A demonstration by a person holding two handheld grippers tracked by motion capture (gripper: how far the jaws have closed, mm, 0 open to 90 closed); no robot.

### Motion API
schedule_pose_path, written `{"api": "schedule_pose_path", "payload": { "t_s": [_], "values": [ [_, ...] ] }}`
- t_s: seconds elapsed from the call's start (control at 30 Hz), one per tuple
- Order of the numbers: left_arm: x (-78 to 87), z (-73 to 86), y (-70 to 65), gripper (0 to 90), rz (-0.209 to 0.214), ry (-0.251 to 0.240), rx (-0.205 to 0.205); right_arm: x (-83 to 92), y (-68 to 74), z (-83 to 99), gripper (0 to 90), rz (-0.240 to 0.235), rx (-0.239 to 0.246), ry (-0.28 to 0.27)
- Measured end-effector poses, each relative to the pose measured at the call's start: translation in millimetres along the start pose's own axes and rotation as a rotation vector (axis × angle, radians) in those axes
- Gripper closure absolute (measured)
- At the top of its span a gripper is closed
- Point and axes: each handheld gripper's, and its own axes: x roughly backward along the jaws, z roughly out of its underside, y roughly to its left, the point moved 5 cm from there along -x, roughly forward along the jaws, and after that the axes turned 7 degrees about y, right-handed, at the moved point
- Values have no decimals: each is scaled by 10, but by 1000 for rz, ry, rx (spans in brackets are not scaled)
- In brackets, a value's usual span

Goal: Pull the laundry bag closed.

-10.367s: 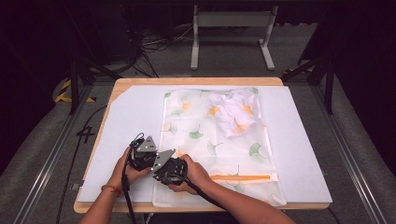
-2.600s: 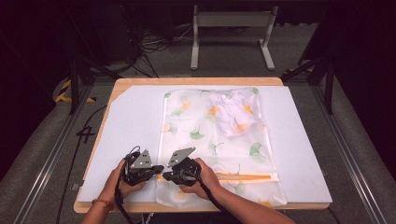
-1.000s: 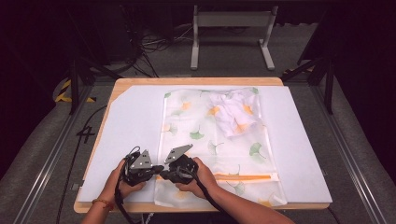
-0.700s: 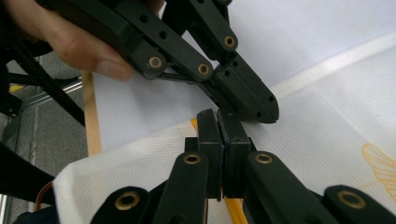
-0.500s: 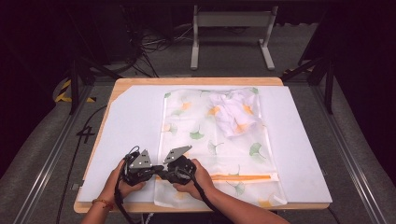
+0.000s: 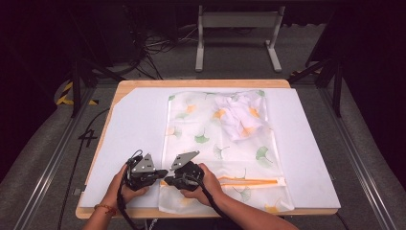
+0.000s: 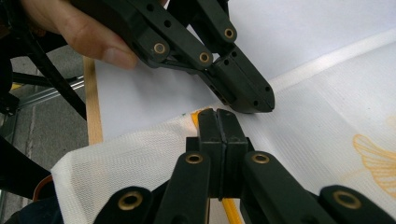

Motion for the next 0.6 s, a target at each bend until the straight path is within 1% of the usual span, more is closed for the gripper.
{"api": "schedule_pose_path", "payload": {
  "t_s": [0.03,0.3,0.33,0.37,0.4,0.43,0.5,0.53,0.57,0.6],
  "values": [
    [0,0,0,900,0,0,0,9,-2,1,900,3,6,0],
    [1,-1,0,900,1,-5,1,41,-6,13,900,13,11,0],
    [10,-12,-25,900,-41,7,-27,37,-3,16,900,14,14,2],
    [16,-9,-41,900,-46,3,-35,26,3,16,900,16,9,0],
    [30,-6,-45,900,-30,-15,-19,20,3,17,900,17,9,1],
    [66,-2,-32,900,-28,-27,5,21,4,16,900,23,9,-1],
    [178,-2,-19,900,-24,-53,15,27,10,14,900,24,9,-2],
    [247,-6,-25,900,-13,-78,36,29,11,13,900,29,7,-3],
    [285,-10,-47,900,-3,-82,30,29,15,12,900,28,10,-3],
    [285,-10,-47,900,-3,-82,30,29,15,12,900,28,10,-3]
  ]
}}
